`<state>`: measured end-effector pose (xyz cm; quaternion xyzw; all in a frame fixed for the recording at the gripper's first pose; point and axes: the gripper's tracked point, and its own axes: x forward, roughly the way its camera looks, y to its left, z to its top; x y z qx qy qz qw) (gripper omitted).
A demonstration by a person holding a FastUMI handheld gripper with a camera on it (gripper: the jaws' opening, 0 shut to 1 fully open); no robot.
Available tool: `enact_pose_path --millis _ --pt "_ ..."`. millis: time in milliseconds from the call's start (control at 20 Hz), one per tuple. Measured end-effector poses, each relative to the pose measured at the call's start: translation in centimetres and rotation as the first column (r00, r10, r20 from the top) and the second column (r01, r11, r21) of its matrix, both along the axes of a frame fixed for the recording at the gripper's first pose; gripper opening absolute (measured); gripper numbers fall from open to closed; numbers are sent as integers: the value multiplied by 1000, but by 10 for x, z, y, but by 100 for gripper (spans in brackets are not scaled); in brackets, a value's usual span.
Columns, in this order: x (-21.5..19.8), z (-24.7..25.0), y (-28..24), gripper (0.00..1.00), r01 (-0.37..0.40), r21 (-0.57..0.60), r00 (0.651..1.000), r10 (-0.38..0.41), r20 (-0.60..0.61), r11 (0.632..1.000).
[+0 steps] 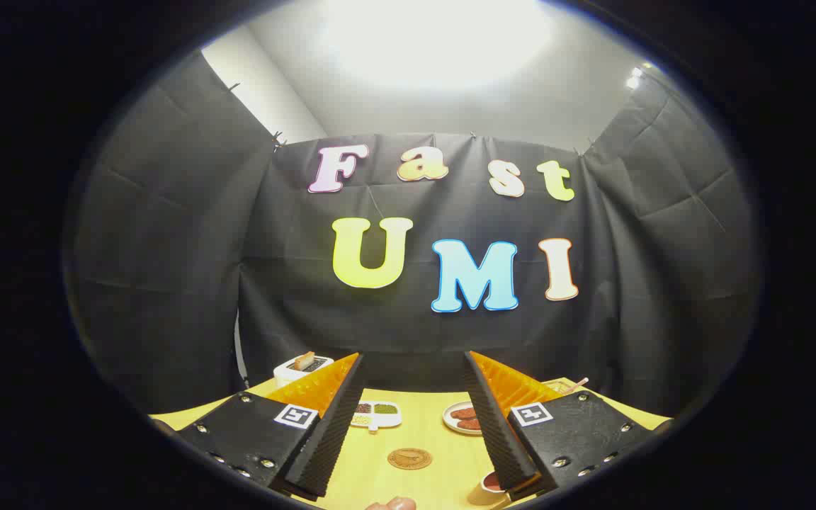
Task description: Take the bottle from table, then pour the juice into the cup, finally place the bottle on the coaster
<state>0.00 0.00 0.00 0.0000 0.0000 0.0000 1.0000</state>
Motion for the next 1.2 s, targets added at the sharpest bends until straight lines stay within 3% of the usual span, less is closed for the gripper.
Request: enact_pose_path --millis 650,1200 --pt "9 -9 -1 85 1 56 1000 0 -16 998" --pt "16 -7 9 85 -23 39 1000 23 7 999"
